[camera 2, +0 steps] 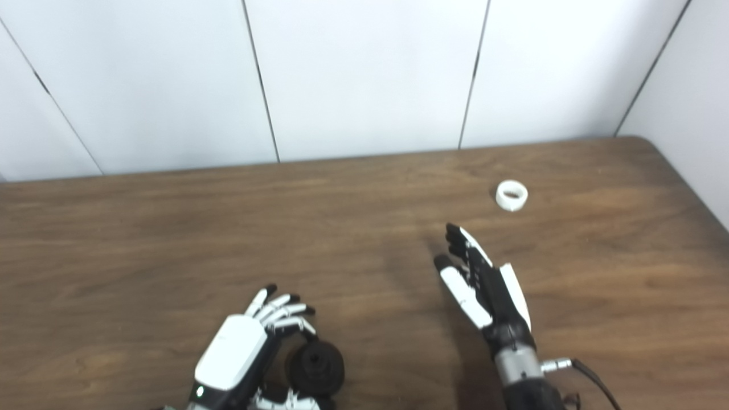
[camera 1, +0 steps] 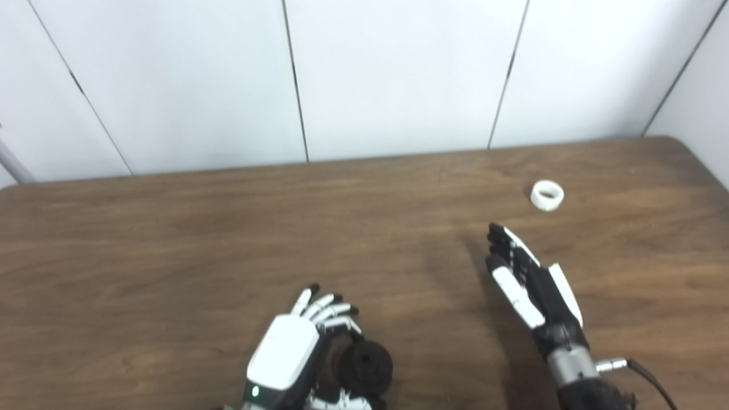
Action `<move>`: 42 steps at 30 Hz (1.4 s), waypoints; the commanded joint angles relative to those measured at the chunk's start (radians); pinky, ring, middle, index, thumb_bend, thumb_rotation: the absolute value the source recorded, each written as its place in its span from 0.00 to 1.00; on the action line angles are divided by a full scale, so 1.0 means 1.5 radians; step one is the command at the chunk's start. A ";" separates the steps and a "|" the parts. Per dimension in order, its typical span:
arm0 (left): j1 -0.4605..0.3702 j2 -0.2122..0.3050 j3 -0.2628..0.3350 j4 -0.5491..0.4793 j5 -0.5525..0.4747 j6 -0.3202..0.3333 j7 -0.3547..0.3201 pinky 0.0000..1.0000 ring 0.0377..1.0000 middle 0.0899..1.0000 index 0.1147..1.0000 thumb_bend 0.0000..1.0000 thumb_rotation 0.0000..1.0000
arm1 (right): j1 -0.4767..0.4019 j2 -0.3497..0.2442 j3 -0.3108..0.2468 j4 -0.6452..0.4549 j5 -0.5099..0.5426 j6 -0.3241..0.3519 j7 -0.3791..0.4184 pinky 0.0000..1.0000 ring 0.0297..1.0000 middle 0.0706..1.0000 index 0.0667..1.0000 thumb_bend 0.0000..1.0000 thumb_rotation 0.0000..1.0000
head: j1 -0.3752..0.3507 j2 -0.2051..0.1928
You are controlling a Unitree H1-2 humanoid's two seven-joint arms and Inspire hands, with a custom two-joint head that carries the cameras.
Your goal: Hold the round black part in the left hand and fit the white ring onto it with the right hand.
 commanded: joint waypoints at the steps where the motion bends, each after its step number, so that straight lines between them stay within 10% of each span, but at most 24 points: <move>1: -0.002 0.006 0.007 -0.012 0.008 0.006 -0.012 1.00 0.88 0.77 0.42 0.52 0.05 | 0.011 -0.002 -0.003 -0.036 0.001 0.002 0.003 0.79 0.89 0.89 0.88 0.55 0.84 | 0.001 0.007; 10: -0.008 0.001 0.009 -0.016 0.010 0.014 -0.026 1.00 0.89 0.77 0.42 0.52 0.05 | -0.006 -0.011 -0.002 -0.068 -0.046 0.058 0.000 0.82 0.87 0.87 0.85 0.57 0.70 | -0.004 0.029; 15: -0.009 0.002 0.009 -0.019 0.012 0.019 -0.035 1.00 0.89 0.77 0.42 0.52 0.05 | -0.044 -0.026 -0.025 -0.065 -0.085 0.080 -0.006 0.86 0.86 0.84 0.79 0.67 0.41 | -0.014 0.030; 22: -0.004 0.006 0.014 -0.019 0.011 0.013 -0.032 1.00 0.88 0.76 0.42 0.52 0.05 | -0.141 -0.109 -0.043 -0.029 -0.183 0.117 -0.004 0.92 0.90 0.86 0.69 0.81 0.25 | -0.055 0.019; 42: 0.006 0.041 0.052 0.008 -0.029 -0.040 -0.007 1.00 0.85 0.75 0.42 0.52 0.05 | -0.345 -0.224 -0.037 0.182 -0.273 0.153 0.044 0.83 0.93 0.92 0.68 0.83 0.21 | -0.224 -0.037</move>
